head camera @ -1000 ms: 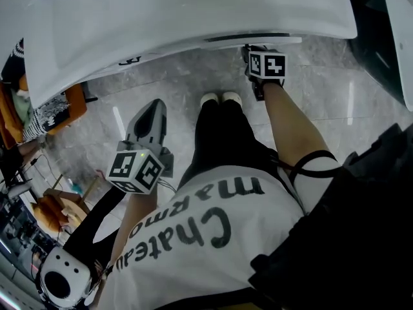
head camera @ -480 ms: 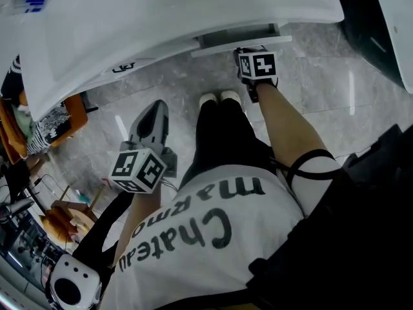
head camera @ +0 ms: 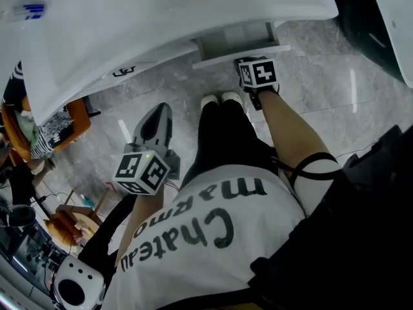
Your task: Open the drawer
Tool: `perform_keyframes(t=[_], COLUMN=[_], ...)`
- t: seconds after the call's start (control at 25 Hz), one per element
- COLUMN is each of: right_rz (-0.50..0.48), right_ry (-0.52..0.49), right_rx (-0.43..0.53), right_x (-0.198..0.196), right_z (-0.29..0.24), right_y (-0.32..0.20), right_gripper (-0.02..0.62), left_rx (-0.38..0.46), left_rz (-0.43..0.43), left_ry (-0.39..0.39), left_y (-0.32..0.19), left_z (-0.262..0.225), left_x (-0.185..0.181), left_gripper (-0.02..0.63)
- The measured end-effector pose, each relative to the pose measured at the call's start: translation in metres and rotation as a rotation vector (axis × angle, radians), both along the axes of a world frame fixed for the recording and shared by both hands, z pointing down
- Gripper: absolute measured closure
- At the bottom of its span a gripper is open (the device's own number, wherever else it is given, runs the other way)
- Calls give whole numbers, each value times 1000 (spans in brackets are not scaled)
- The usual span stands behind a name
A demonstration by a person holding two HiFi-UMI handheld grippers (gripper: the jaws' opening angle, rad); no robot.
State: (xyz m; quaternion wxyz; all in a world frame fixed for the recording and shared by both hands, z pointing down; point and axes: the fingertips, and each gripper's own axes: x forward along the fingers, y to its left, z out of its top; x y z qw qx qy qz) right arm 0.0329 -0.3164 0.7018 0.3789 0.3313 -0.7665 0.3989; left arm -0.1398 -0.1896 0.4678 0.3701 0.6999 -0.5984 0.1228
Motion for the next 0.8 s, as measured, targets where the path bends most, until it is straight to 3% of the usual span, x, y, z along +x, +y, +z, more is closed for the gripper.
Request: perform_keyframes(t=[0.8], right_rz=[9], right_ry=[23], right_rx=[-39], right_x=[8], right_z=[0], right_y=[17], right_gripper=[475], left_rx=[-7], left_rz=[61], left_ry=[10], left_y=[4], left_z=[4], left_x=[15], left_gripper=[601])
